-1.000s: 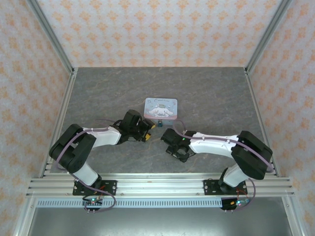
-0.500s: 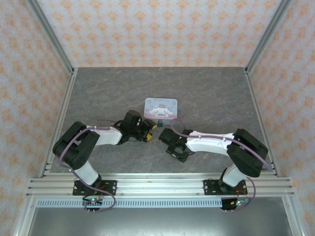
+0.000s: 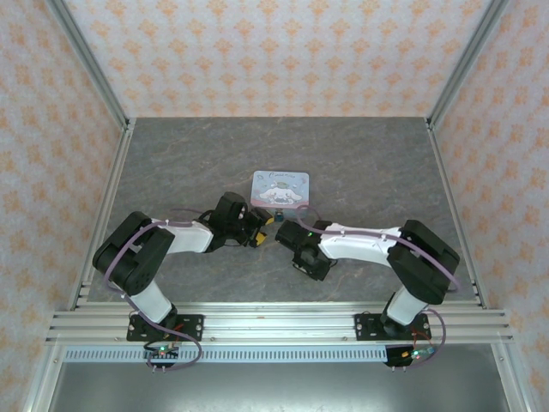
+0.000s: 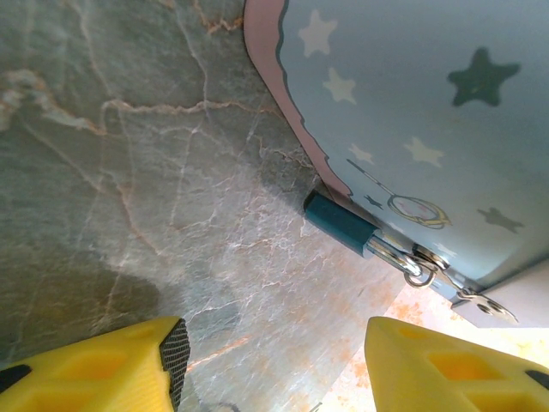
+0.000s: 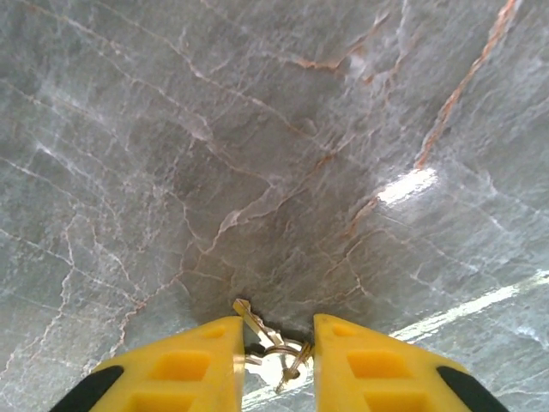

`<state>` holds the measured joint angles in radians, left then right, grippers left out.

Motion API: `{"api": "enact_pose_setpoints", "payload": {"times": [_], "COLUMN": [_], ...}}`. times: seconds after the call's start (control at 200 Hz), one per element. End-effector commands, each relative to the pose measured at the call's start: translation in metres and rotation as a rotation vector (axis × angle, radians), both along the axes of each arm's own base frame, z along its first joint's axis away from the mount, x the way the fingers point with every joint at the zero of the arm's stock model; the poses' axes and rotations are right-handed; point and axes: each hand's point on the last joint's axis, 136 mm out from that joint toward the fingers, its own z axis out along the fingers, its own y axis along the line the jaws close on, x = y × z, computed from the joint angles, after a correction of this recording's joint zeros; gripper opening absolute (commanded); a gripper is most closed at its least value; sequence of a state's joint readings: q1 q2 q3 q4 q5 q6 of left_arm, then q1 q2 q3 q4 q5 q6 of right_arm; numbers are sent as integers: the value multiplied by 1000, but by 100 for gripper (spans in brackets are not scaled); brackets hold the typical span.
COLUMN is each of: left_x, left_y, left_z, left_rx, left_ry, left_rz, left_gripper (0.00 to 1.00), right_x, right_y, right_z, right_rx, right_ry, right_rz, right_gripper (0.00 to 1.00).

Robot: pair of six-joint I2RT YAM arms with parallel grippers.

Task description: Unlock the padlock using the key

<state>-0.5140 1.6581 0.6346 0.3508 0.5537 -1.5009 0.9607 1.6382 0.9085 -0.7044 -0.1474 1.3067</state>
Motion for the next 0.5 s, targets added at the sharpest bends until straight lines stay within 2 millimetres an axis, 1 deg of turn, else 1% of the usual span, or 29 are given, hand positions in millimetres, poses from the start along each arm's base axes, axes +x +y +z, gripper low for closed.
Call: {"api": "enact_pose_setpoints", "payload": {"times": [0.0,0.105,0.205,0.33,0.425,0.495], "left_x": [-5,-8,-12,-17,-18,-17], "left_y": [4,7,11,15,15,13], "left_z": [1,2,2,2,8,14], "left_rx": [18,38,58,86,88,82], "left_ry": [20,22,24,19,-7,-34], "left_rz": [-8,-13,-17,-30,-52,-71], "left_gripper": [58,58,58,58,58,58], "right_x": [7,12,19,35,48,54], "right_y": [17,21,21,24,31,35], "right_z": [-30,-31,-26,-8,14,32], "right_rx": [67,116,159,255,353,405], "right_ry": [-4,-38,-104,-241,-354,-424], "right_rz": [0,-6,11,61,116,177], "right_gripper": [16,0,0,0,0,0]}}
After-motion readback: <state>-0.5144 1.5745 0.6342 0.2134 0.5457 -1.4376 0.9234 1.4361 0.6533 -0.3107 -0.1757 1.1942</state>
